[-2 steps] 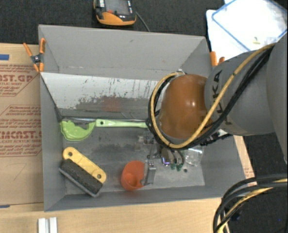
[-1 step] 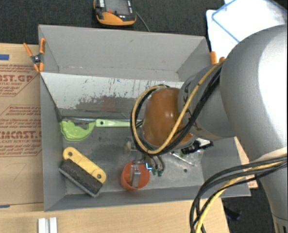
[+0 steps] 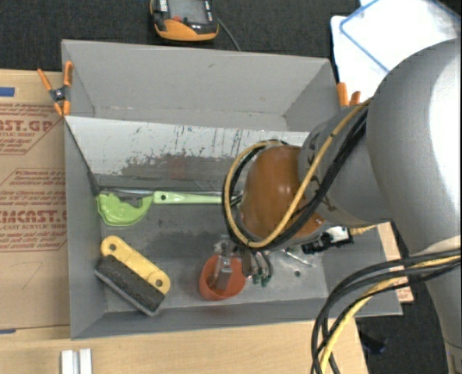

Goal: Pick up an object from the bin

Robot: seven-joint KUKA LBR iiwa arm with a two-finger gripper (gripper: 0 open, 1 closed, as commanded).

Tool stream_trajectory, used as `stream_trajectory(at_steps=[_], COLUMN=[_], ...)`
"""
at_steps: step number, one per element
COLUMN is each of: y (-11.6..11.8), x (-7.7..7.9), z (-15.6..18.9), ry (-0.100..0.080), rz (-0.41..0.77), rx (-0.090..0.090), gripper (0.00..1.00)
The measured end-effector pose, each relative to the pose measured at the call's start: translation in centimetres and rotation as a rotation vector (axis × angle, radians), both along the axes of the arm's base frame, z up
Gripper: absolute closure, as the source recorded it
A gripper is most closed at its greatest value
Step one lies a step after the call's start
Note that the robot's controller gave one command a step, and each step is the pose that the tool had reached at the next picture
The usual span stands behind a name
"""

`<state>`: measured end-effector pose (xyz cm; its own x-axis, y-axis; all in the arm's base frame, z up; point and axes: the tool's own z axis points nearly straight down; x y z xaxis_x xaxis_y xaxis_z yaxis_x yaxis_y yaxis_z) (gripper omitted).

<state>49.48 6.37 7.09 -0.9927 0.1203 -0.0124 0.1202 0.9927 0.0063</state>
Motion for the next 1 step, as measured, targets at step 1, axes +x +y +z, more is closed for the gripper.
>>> stream_trajectory(at_steps=[1], y=[0.00], x=[0.00], z=[0.00], ry=[0.000], rz=[0.000], rx=[0.000], gripper=[1.00])
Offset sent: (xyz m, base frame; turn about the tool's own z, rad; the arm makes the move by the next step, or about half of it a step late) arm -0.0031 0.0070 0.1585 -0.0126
